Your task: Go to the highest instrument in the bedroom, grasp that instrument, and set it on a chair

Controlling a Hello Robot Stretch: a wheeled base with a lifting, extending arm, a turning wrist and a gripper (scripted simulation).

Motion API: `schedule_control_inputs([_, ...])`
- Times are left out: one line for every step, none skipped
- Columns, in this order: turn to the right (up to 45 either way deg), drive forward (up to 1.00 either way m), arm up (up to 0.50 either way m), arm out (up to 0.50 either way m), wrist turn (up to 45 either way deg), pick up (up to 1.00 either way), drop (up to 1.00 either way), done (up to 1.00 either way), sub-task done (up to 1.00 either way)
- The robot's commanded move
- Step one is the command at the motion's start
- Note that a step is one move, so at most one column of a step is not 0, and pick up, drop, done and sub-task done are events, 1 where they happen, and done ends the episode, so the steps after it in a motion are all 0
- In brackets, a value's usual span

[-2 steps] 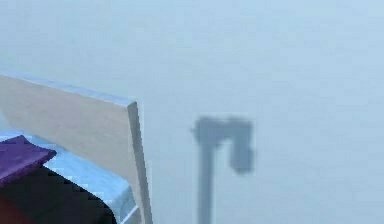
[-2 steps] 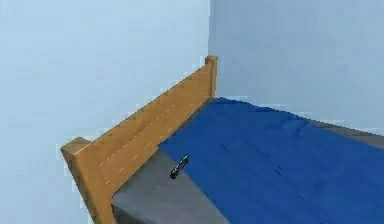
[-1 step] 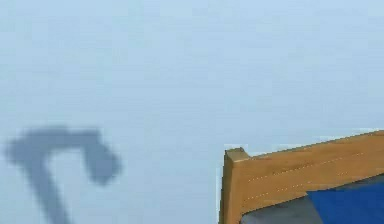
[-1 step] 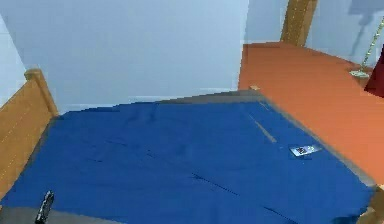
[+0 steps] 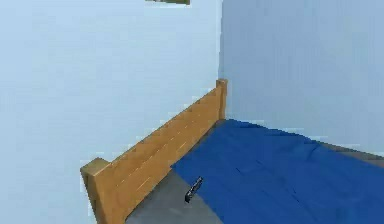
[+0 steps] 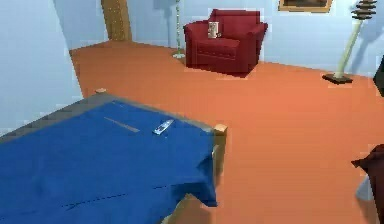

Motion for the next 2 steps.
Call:
schedule_control_inputs([45.0,0.00,0.00,0.00,0.0,0.00,0.00,0.00,0.00])
schedule_control_inputs([39.0,0.00,0.00,0.00,0.0,0.00,0.00,0.00,0.00])
